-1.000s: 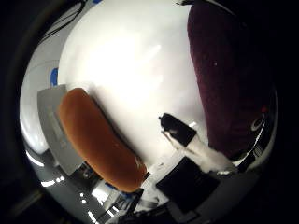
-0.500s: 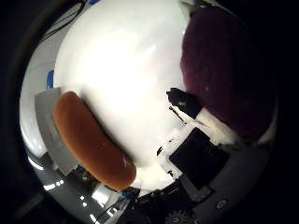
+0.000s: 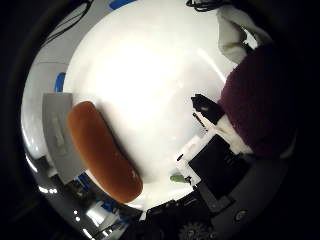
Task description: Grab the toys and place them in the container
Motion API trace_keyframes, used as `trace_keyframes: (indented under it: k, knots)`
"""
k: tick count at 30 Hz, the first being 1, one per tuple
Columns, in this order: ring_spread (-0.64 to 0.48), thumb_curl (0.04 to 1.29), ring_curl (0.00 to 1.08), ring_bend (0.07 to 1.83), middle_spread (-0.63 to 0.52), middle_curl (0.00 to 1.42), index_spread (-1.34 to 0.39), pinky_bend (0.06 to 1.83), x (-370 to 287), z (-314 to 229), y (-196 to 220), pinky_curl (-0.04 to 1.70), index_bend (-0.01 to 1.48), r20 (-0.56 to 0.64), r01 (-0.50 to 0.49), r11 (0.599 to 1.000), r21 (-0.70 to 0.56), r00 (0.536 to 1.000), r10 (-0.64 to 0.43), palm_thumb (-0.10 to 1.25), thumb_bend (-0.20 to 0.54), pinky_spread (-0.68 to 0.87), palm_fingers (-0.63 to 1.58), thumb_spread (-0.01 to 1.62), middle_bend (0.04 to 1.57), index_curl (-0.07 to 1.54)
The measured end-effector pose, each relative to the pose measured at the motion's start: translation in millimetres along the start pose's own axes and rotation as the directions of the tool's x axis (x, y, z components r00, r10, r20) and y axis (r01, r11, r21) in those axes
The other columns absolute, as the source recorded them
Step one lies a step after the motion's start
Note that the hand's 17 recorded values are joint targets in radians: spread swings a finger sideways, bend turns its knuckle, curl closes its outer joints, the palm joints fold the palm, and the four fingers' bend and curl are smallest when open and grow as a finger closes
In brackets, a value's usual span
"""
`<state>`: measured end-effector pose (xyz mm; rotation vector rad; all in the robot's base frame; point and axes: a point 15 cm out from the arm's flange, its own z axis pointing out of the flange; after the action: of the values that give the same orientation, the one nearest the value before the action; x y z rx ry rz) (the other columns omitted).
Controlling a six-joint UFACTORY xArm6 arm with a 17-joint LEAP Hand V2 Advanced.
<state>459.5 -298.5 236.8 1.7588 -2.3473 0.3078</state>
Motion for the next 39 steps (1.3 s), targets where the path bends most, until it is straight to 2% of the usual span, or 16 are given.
trace_keyframes:
  k: [6, 12, 23, 31, 39]
  knots:
    - [-0.32, 0.51, 1.00, 1.54, -0.47, 1.31, -0.45, 1.55, 4.2, -44.0, 30.2, 1.12, 1.12, 0.005, -0.004, 0.999, -0.040, 1.000, 0.004, 1.11, -0.016, -0.15, 0.60, 0.94, 1.29, 1.21]
    - [-0.32, 0.53, 1.00, 1.54, -0.42, 1.29, -0.42, 1.52, -24.2, -98.7, 59.6, 1.19, 1.12, 0.081, 0.057, 0.996, -0.070, 0.995, -0.052, 1.11, -0.017, -0.14, 0.60, 0.94, 1.31, 1.22]
    - [-0.31, 0.54, 1.00, 1.54, -0.37, 1.27, -0.40, 1.49, -66.0, -241.3, 67.6, 1.24, 1.11, 0.149, 0.138, 0.988, 0.074, 0.978, -0.148, 1.09, -0.017, -0.14, 0.61, 0.96, 1.32, 1.22]
    - [-0.31, 0.54, 1.00, 1.53, -0.36, 1.26, -0.39, 1.47, -114.3, -310.1, 80.1, 1.26, 1.10, 0.180, 0.191, 0.968, 0.163, 0.959, -0.220, 1.10, -0.016, -0.14, 0.62, 0.96, 1.32, 1.23]
    - [-0.31, 0.54, 1.00, 1.53, -0.35, 1.26, -0.39, 1.46, -191.0, -352.5, 99.4, 1.27, 1.09, 0.210, 0.247, 0.939, 0.239, 0.931, -0.298, 1.10, -0.016, -0.14, 0.62, 0.96, 1.32, 1.23]
